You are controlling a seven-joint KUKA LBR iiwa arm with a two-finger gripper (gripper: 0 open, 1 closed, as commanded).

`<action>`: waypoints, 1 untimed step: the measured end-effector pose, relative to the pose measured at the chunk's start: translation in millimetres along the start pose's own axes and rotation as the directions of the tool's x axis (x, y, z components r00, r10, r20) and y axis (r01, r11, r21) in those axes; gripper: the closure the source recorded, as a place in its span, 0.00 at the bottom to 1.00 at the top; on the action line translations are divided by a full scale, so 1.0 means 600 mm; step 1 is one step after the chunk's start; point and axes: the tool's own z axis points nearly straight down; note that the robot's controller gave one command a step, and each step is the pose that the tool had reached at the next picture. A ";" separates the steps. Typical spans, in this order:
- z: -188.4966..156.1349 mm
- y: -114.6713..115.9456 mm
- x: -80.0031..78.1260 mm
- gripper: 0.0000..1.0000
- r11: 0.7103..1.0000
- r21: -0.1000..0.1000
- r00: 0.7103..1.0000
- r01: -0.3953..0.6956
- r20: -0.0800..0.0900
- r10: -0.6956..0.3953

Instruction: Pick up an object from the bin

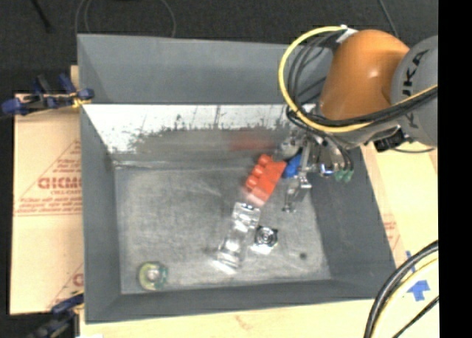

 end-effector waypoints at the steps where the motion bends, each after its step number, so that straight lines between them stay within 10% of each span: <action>1: 0.182 -0.004 -0.097 0.00 1.000 -0.001 1.000 0.006 -0.004 -0.006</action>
Offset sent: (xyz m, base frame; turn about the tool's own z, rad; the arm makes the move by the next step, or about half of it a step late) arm 0.0583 -0.0016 -0.1048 -0.0091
